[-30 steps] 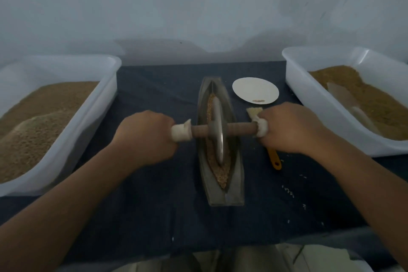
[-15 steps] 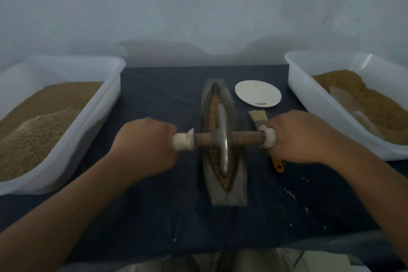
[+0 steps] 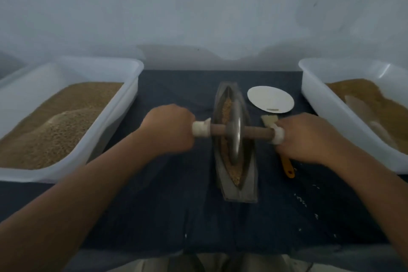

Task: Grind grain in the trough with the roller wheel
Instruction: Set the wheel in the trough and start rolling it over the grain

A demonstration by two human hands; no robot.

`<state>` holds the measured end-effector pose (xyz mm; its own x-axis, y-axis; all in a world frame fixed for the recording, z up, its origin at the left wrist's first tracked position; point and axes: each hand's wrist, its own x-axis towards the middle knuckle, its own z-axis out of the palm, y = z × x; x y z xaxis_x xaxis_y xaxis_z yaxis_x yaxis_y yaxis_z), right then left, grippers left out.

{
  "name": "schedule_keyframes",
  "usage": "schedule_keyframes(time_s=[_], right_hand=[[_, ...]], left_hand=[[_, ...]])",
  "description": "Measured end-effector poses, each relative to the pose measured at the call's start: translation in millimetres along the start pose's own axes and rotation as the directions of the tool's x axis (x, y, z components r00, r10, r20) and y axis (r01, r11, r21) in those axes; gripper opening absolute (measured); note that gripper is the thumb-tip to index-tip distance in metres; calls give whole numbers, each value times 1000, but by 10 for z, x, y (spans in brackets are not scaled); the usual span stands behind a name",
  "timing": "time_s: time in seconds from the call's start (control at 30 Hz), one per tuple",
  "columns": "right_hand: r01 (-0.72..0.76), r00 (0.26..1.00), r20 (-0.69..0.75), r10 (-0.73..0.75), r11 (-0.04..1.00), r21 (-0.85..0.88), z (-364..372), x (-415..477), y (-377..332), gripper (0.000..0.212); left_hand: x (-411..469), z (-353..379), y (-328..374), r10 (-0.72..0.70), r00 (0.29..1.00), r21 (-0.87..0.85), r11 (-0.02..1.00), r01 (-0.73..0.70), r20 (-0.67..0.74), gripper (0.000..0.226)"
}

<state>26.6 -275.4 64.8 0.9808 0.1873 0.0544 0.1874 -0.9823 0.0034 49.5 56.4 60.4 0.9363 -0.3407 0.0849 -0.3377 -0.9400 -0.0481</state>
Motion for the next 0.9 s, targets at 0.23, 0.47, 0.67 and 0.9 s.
schedule_keyframes(time_s=[0.23,0.47,0.67,0.9], right_hand=[[-60,997,-57,57,996,-60,56,343,-115,23],[-118,993,-10,117,989,-90,-48,581,-121,23],[25,1000,-16,-27,993,-111,-82,-71,-106,27],[-188,977,-127,174,975,-114,44,703,-175,22]], left_hand=[[226,109,-40,-96,995,-36,995,96,-16,21],[544,-52,-43,-91,995,-29,995,92,36,18],[-81,86,-109,28,985,-45,999,-21,168,18],[834,-57,-101,-25,996,5,1000,25,82,31]])
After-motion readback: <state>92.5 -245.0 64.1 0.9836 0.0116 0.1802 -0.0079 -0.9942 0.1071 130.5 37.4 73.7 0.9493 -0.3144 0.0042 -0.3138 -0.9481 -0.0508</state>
